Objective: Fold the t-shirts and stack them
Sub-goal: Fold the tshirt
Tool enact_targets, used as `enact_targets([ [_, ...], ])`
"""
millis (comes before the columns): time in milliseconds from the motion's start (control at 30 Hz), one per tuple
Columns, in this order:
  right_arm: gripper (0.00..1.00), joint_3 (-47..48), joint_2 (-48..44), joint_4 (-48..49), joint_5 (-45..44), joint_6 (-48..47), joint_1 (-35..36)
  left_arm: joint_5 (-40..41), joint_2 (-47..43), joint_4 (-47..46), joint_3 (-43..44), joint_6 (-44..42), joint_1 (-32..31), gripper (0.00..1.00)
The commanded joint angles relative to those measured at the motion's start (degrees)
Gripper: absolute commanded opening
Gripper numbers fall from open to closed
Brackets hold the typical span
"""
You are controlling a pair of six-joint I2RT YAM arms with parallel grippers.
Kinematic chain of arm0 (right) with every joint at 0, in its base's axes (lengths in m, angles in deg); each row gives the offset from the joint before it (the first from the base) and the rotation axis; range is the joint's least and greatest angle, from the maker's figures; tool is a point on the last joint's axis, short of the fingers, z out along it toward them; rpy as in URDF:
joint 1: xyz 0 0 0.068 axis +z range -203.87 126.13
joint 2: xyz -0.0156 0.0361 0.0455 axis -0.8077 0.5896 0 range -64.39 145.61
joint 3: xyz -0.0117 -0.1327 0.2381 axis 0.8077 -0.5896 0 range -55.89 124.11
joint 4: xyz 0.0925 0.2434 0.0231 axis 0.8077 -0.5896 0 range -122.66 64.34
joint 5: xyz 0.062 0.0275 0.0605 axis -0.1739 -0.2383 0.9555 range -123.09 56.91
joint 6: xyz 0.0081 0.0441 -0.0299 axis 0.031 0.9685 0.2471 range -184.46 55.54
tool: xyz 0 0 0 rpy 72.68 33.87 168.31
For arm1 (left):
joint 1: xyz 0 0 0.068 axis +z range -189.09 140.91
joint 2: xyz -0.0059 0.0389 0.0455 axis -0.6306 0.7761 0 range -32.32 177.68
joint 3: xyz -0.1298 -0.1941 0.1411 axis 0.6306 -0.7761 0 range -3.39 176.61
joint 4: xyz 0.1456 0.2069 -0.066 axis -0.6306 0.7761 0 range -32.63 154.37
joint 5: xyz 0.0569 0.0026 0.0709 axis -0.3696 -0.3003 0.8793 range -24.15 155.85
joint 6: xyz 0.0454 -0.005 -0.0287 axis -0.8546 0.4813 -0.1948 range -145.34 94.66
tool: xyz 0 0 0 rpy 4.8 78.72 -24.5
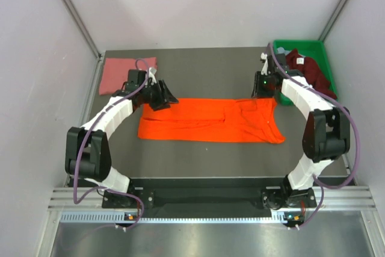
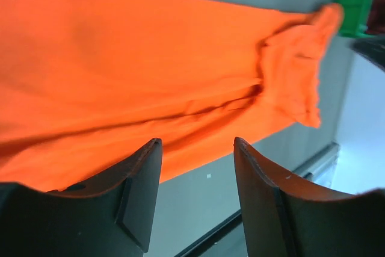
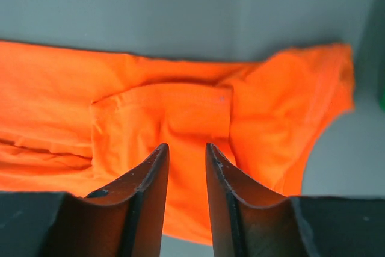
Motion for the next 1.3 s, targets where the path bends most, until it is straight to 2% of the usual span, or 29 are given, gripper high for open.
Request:
enact_targets([
  [0, 0.3, 4.01, 3.44, -1.32, 6.88, -7.78, -1.32, -8.28, 1.02, -9.11, 4.15, 1.28, -2.3, 0.57],
  [200, 0.39, 2.26, 6.78, 1.5, 11.99, -9.63, -5.01, -5.57, 6.37, -10.16, 8.2, 2.08, -10.2, 0.57],
  [333, 0.39, 1.91, 8.63, 3.08, 16.83, -10.77, -6.42, -2.05, 10.86, -11.83, 10.04, 2.61, -14.25, 0.55],
  [467, 0.38, 2.08, 10.91, 2.99, 16.49, -11.57, -7.12, 3.05, 14.2, -15.09, 11.97, 3.05, -18.03, 0.55],
  [600, 0.43, 2.43, 11.8, 3.26, 16.49, -11.92, -7.57, 4.1, 20.69, -15.88, 16.37, 4.1, -21.02, 0.54],
  [733, 0.43, 3.4, 12.67, 3.17, 16.57, -13.84, -7.65, 4.72, 26.24, -16.67, 20.93, 5.24, -22.87, 0.54],
  [833, 0.39, 4.1, 14.51, 3.08, 19.38, -14.03, -8.18, 4.9, 29.93, -16.23, 24.89, 5.68, -23.84, 0.54],
  [1067, 0.34, 3.93, 15.14, 4.75, 20.53, -13.33, -8.1, 7.18, 34.24, -13.6, 28.15, 5.16, -25.6, 0.54],
  [1167, 0.29, 3.05, 14.35, 6.59, 20.44, -12.98, -8.18, 7.27, 36.09, -13.33, 28.85, 5.51, -25.77, 0.54],
  [1267, 0.18, 2.52, 13.82, 7.65, 20.44, -12.97, -8.18, 6.84, 37.75, -13.42, 29.9, 6.04, -25.95, 0.54],
])
